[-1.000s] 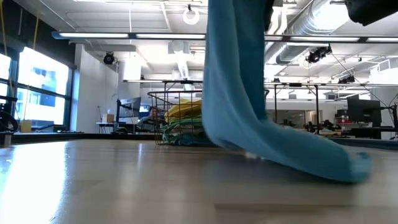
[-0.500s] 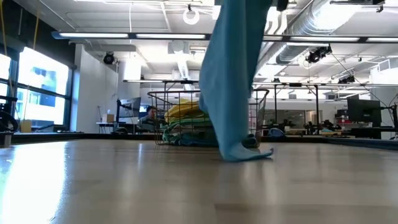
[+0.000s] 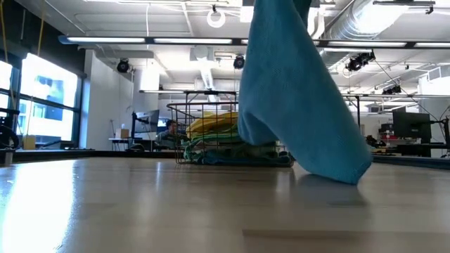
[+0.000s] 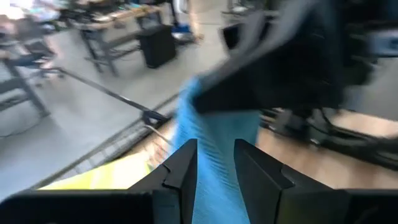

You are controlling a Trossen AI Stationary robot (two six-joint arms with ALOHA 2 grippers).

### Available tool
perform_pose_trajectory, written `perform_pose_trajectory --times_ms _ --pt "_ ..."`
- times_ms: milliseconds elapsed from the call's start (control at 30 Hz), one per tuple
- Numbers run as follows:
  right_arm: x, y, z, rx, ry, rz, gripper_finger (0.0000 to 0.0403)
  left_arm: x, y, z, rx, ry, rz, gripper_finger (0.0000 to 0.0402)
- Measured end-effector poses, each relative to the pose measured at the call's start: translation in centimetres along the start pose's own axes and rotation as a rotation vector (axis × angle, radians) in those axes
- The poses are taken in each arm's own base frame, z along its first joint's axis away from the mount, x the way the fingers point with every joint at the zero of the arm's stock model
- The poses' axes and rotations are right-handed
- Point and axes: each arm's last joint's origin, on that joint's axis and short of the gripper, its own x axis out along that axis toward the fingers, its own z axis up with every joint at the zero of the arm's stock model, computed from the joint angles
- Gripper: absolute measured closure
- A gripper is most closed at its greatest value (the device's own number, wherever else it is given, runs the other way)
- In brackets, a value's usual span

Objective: Fold microfiber towels
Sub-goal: Fold the blue towel

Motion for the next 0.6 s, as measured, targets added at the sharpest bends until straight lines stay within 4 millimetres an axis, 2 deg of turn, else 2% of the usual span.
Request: perform_pose_trajectory --times_ms 167,367,433,500,600 --pt "-0.1 0.4 1.0 -0.131 0.071 0.009 0.0403 0.9 0.6 0.1 -0.001 0.003 0.034 0.0305" --pt "-0.3 1.1 1.8 -0.205 0.138 0.220 0.0403 1.9 0.8 0.2 0.010 0.047 -0.060 0.0305" --pt "-0.4 1.2 1.8 -0.211 0.144 0.241 0.0403 2.0 0.7 0.1 0.003 0.068 -0.116 0.0309" --pt "-0.4 1.2 1.7 -0.214 0.152 0.242 0.0403 2.0 0.5 0.1 0.004 0.086 -0.184 0.0321" --pt "-0.4 1.1 1.7 -0.212 0.157 0.241 0.0403 1.8 0.2 0.2 0.019 0.093 -0.246 0.0360"
